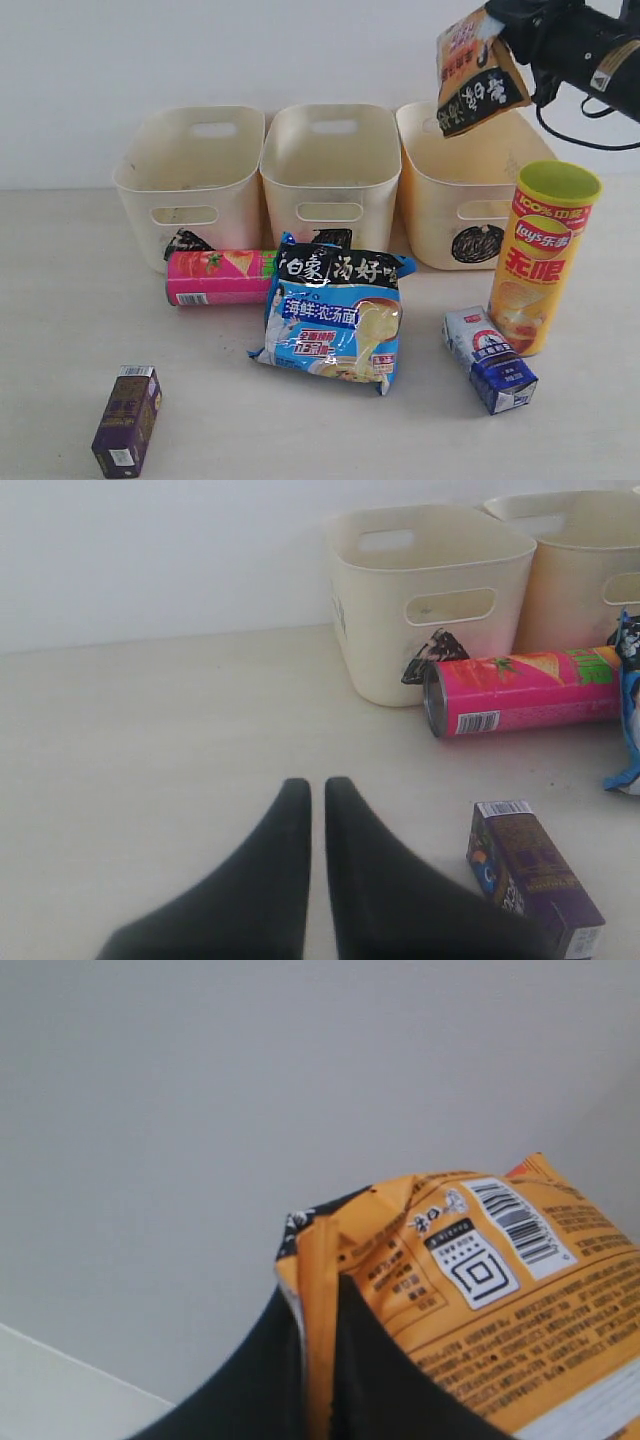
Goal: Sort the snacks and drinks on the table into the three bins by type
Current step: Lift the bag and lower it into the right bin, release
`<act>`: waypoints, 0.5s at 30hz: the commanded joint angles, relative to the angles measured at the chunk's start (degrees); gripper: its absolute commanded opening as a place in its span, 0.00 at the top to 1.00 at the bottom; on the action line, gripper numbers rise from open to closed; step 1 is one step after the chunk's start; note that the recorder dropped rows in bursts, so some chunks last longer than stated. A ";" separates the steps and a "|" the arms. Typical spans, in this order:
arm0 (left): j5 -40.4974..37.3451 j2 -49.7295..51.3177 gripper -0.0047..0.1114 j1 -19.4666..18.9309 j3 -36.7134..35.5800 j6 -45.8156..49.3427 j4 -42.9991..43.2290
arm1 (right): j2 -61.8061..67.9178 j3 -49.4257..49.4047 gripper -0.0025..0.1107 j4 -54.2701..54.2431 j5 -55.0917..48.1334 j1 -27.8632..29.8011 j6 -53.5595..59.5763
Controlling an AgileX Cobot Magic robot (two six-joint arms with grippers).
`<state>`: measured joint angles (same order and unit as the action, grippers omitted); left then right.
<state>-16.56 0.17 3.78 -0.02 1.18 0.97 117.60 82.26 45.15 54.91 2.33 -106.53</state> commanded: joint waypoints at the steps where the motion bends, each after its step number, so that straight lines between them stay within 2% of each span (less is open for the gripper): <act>1: 0.26 -0.17 0.92 -0.19 0.02 -0.31 0.03 | 3.42 3.25 0.98 0.65 -0.37 0.46 0.57; 11: 0.26 -0.17 0.92 -0.19 0.02 -0.31 0.03 | 6.95 4.50 0.96 1.84 -6.81 0.46 0.57; 13: 0.26 -0.17 0.92 -0.19 0.02 -0.31 0.03 | 6.95 4.50 0.87 2.23 -7.34 0.46 1.13; 15: 0.26 -0.17 0.92 -0.19 0.02 -0.31 0.03 | 6.95 4.50 0.71 2.45 -7.34 0.46 1.83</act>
<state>-16.56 0.17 3.78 -0.02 1.18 0.97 124.94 86.12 47.48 47.29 2.33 -106.22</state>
